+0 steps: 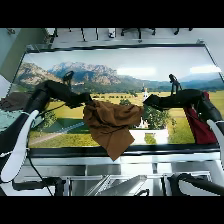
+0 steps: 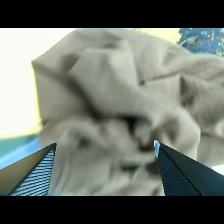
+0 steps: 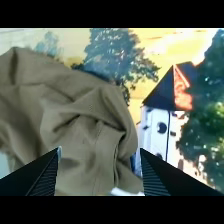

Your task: Fold the shirts.

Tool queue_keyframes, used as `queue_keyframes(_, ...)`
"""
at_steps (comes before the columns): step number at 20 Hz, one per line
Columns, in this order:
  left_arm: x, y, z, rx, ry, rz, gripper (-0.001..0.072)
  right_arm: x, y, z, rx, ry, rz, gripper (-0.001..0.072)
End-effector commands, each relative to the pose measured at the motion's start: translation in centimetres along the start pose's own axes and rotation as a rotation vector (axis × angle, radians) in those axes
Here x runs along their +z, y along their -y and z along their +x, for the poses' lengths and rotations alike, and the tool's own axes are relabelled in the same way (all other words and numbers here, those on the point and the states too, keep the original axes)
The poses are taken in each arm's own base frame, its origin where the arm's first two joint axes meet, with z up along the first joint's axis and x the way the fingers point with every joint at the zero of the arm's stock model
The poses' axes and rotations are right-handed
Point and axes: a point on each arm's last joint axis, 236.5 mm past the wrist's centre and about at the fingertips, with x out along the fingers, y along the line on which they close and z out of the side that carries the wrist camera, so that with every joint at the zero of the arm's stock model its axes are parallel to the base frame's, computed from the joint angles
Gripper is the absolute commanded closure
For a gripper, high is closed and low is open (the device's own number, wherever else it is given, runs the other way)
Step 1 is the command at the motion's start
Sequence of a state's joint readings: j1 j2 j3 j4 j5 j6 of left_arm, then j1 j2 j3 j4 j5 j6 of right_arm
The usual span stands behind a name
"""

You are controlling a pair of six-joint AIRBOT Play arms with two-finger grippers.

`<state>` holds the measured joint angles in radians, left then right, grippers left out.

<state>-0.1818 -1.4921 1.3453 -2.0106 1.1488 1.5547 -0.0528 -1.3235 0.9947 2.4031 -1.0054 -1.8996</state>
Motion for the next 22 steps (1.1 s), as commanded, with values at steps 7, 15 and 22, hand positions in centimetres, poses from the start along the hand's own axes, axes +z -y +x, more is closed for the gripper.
queue_keyframes(7, -16.6, -0.3, 3.1, -0.102, -0.140, -0.186, 0.0019, -11.4, -3.3, 3.5, 0.083, -0.336, -0.061, 0.0163)
queue_keyframes(15, -18.4, 2.4, 11.0, -0.082, -0.164, -0.149, 0.0024, -8.6, -3.0, 9.9, 0.011, -0.187, 0.001, 0.0282)
queue_keyframes(22, -17.7, 2.5, 12.9, -0.054, -0.244, -0.078, 0.0688, -5.5, -5.9, 8.8, 0.060, -0.141, -0.060, 0.0690)
